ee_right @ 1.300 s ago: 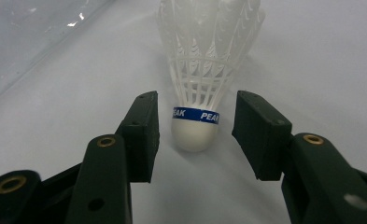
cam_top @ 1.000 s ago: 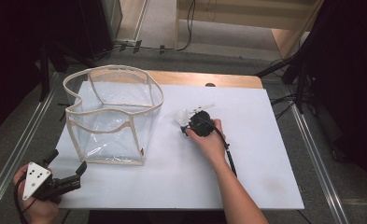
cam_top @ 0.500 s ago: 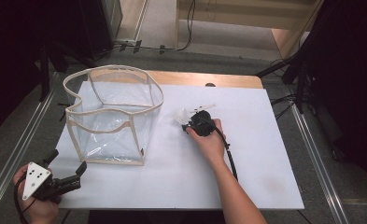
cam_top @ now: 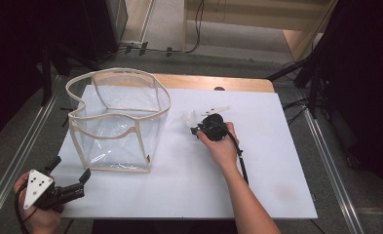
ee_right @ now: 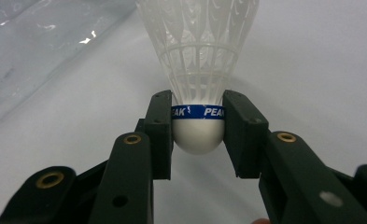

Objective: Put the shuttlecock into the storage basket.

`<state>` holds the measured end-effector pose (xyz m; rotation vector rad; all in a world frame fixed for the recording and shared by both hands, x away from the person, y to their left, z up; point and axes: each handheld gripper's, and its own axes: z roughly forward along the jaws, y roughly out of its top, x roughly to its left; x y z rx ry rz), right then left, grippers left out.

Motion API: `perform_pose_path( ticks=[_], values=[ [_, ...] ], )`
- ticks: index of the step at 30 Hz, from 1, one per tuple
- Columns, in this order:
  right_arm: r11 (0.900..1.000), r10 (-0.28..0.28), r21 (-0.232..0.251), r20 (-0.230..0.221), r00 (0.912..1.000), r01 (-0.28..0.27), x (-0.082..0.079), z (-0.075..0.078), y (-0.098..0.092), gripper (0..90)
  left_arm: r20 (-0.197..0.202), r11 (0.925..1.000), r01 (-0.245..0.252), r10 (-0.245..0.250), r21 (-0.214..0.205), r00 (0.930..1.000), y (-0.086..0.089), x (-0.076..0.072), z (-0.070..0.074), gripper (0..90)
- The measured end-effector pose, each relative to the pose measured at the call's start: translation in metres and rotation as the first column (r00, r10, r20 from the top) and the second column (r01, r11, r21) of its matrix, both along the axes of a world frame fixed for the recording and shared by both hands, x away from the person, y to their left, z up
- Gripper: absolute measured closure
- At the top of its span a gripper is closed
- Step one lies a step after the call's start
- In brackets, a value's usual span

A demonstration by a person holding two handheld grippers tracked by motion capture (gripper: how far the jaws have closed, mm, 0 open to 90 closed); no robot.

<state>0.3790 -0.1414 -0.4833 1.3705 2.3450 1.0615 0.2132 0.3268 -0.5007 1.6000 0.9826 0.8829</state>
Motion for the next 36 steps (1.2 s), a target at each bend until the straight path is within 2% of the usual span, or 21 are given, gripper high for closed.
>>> perform_pose_path(
  ticks=[11,36],
  values=[
    [0.9997,0.004,0.024,0.035,0.9994,-0.005,-0.002,0.011,-0.004,62.9,0.0,1.0,-0.001,0.001,0.001,1.0,0.0,0.0,0.0,0.0],
    [0.998,0.026,0.054,0.117,0.9928,-0.032,-0.006,0.054,-0.002,62.9,-0.001,1.0,-0.001,0.001,0.0,1.0,0.0,0.0,0.0,0.0]
  ],
)
